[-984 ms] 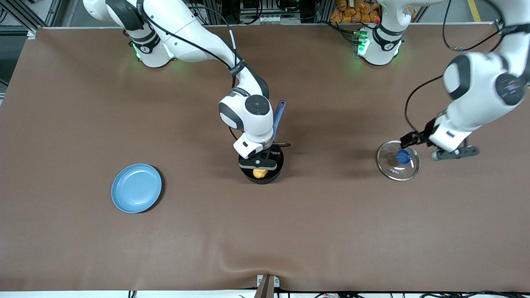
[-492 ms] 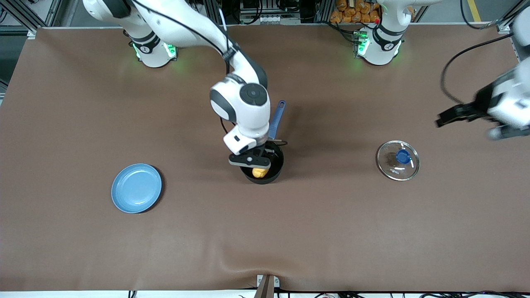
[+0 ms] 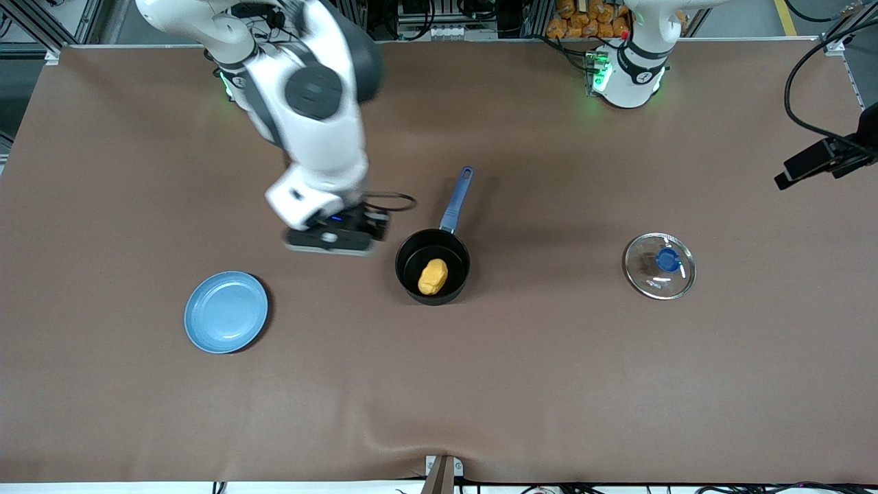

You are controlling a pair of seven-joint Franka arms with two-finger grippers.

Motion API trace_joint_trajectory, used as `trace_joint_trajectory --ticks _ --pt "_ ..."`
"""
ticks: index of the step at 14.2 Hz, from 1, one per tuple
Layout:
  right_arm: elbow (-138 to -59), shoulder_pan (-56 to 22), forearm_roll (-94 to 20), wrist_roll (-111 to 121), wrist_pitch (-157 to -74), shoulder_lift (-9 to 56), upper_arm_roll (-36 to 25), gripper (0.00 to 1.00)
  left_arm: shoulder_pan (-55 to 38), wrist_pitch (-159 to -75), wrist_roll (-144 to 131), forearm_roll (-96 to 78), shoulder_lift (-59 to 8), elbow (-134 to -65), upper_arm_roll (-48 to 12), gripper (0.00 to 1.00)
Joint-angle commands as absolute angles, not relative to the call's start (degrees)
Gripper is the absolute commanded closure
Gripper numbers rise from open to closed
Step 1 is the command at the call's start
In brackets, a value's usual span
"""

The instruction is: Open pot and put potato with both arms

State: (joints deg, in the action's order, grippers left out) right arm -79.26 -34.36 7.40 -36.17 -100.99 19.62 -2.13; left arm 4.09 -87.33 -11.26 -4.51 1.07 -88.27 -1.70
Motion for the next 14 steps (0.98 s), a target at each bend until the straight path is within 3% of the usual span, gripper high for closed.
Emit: trace_joint_trajectory --ticks 1,4,8,10,12,14 --pt "-78.2 -29.9 6.2 -28.1 -91.0 13.0 -1.4 0.33 3.9 -82.5 -12.1 -3.1 3.2 -87.1 -2.4 0.00" --pt "-73.6 -23.1 6.3 -17.4 -81.2 10.2 -1.6 0.32 3.9 -80.5 -12.3 -1.1 4.6 -87.3 -5.2 0.00" --pt "-70.9 -13.2 6.3 -3.8 -77.3 8.9 -1.5 0.28 4.0 -79.3 -12.7 -0.9 5.8 -87.8 -9.6 0.00" --pt "-70.4 -8.4 6.2 1.4 -75.3 8.7 -1.5 0.22 4.2 -79.4 -12.3 -0.5 5.7 -87.9 -10.3 0.00" --pt "-70.4 -3.1 5.2 6.3 -75.3 8.7 -1.4 0.00 4.4 -80.8 -8.9 -0.3 5.8 -89.3 -10.1 0.00" --pt "-70.4 0.6 2.1 6.9 -75.4 8.8 -1.5 0.00 4.4 -82.4 -8.1 -0.3 5.9 -90.3 -9.9 0.00"
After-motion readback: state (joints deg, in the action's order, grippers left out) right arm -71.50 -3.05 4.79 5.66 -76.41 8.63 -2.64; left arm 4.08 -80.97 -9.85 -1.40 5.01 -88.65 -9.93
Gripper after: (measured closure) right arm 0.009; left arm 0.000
